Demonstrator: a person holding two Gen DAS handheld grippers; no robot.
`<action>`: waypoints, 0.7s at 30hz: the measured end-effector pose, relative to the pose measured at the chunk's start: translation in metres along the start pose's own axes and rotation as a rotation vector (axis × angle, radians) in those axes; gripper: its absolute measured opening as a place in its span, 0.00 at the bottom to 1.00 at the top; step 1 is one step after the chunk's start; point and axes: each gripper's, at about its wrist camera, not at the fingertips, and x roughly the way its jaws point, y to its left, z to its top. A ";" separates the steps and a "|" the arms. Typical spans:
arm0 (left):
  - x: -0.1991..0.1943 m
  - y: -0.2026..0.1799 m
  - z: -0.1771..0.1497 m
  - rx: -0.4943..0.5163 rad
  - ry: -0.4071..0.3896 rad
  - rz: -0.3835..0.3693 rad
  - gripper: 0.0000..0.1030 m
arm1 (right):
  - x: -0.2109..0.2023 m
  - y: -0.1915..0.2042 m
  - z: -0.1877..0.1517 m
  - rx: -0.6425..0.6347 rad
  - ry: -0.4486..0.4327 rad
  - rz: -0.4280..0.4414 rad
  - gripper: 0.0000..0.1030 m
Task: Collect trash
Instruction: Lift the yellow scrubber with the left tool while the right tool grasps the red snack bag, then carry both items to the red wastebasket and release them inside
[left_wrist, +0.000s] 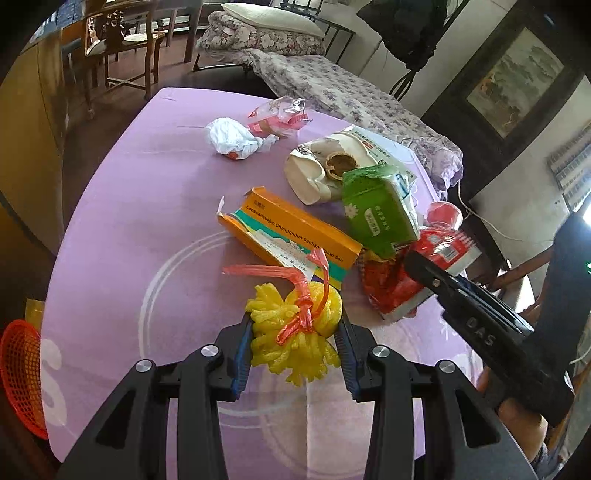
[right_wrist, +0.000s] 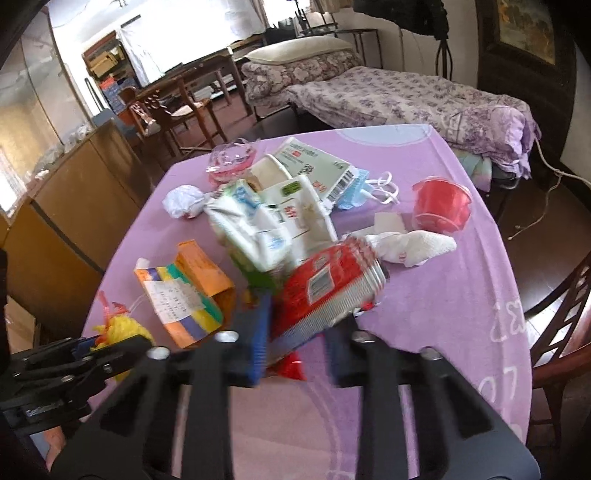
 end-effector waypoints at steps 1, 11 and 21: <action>-0.001 0.000 0.000 0.000 0.000 0.001 0.39 | -0.003 0.000 -0.002 0.003 -0.007 -0.003 0.12; -0.003 0.001 0.000 0.002 -0.012 0.011 0.39 | -0.050 0.002 -0.018 0.021 -0.081 0.039 0.02; -0.010 0.001 0.000 0.012 -0.036 -0.002 0.39 | -0.055 0.008 -0.054 -0.022 0.025 0.000 0.02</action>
